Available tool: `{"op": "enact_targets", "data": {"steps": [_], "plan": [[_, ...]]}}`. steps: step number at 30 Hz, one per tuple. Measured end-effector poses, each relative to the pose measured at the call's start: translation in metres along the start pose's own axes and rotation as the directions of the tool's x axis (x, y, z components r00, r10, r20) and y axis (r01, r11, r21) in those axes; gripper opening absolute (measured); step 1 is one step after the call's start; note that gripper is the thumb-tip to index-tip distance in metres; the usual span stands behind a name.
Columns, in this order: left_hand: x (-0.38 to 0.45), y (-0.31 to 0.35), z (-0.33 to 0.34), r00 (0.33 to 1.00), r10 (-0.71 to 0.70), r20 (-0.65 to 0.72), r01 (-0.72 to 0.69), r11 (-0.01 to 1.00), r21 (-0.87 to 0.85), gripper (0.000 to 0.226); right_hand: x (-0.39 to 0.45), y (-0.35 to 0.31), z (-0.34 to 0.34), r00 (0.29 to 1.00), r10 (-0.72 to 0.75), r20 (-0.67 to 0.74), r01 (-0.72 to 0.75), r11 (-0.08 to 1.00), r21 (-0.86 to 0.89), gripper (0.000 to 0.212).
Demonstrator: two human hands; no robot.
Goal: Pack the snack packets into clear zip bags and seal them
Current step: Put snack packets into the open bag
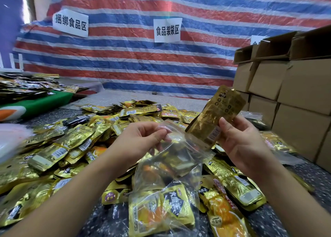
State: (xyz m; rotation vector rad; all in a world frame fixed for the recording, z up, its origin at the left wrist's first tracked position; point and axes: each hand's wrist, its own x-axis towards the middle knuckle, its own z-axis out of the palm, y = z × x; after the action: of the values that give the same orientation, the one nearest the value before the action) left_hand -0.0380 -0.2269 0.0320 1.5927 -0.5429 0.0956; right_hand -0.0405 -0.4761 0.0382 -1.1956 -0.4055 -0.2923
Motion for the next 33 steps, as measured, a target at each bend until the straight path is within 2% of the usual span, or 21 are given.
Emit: {"op": "enact_targets", "data": {"steps": [4, 6, 8, 11, 15, 19, 24, 33], "plan": [[0.0, 0.0, 0.001, 1.0, -0.009, -0.011, 0.009, 1.0, -0.016, 0.014, -0.004, 0.004, 0.001, 0.994, -0.022, 0.109, 0.053, 0.957, -0.286, 0.029], [0.0, 0.0, 0.002, 1.0, -0.012, -0.019, 0.012, 1.0, -0.007, 0.016, -0.007, 0.007, 0.005, 0.985, 0.005, 0.173, 0.057, 0.935, -0.349, 0.029], [0.001, 0.0, 0.003, 1.0, -0.015, -0.024, 0.015, 1.0, 0.01, 0.017, -0.009, 0.008, 0.008, 0.978, 0.045, 0.205, 0.037, 0.925, -0.379, 0.033], [0.0, 0.0, 0.006, 0.999, -0.015, -0.031, 0.016, 0.999, 0.041, 0.026, -0.011, 0.008, 0.01, 0.982, 0.06, 0.182, 0.022, 0.908, -0.418, 0.04], [-0.002, 0.0, 0.008, 1.0, -0.018, 0.0, 0.018, 0.998, 0.062, 0.03, -0.016, 0.009, 0.016, 0.977, 0.071, 0.199, 0.014, 0.918, -0.397, 0.044], [-0.003, 0.002, 0.012, 0.999, -0.021, 0.04, 0.017, 0.995, 0.097, 0.025, -0.018, 0.01, 0.021, 0.971, 0.077, 0.228, 0.04, 0.883, -0.468, 0.036], [-0.002, 0.001, 0.011, 0.999, -0.016, -0.034, 0.018, 0.998, 0.056, 0.029, -0.019, 0.005, 0.019, 0.961, 0.111, 0.254, 0.041, 0.849, -0.526, 0.039], [-0.001, -0.005, 0.011, 1.0, 0.021, -0.005, -0.021, 0.998, 0.065, 0.03, -0.022, 0.001, 0.026, 0.918, 0.129, 0.376, 0.161, 0.745, -0.648, 0.038]]}}
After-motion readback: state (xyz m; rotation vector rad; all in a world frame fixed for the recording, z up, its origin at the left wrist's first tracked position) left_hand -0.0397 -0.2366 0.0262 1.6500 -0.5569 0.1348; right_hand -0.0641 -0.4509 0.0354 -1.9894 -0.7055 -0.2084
